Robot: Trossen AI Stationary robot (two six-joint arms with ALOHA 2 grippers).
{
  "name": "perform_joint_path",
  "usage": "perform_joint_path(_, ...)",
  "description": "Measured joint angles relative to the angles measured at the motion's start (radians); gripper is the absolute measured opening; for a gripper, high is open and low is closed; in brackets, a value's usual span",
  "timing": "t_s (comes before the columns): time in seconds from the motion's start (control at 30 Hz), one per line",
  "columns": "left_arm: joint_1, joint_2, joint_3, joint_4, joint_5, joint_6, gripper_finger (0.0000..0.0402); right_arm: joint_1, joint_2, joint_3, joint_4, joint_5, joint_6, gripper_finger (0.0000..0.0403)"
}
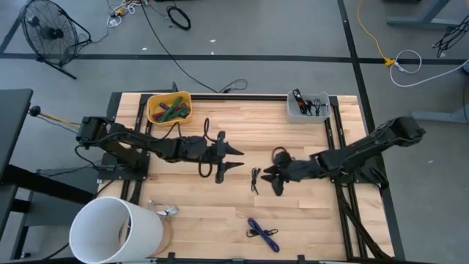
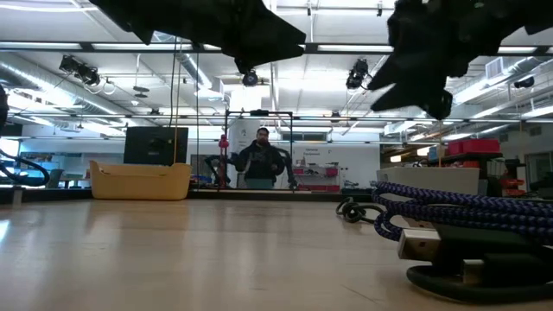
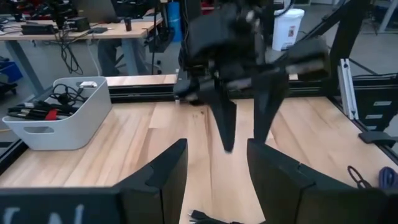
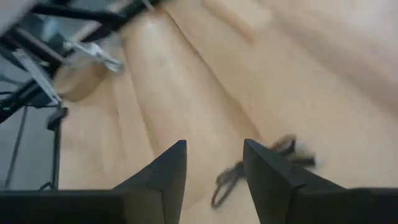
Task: Pick & Place USB Port
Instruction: Put the black charger cable into the gray bin
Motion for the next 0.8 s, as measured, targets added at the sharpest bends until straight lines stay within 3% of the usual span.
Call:
perform_joint_path(0.2, 0.000, 0.000, 0.000, -0.014, 0.000, 0.000, 0.0172, -0.001, 0.147, 0.059, -0.039, -0.072, 0.248, 0.0160)
perform_joint_path(0.4, 0.000, 0.000, 0.000, -0.013, 0.000, 0.002, 0.0172, -0.009, 0.284, 0.078, -0.040, -0.079, 0.394, 0.0160)
perform_joint_path(0.8, 0.000, -0.001, 0.000, -0.023, 0.000, 0.031, 0.0172, -0.055, 0.506, 0.190, -0.040, -0.156, 0.425, 0.0160)
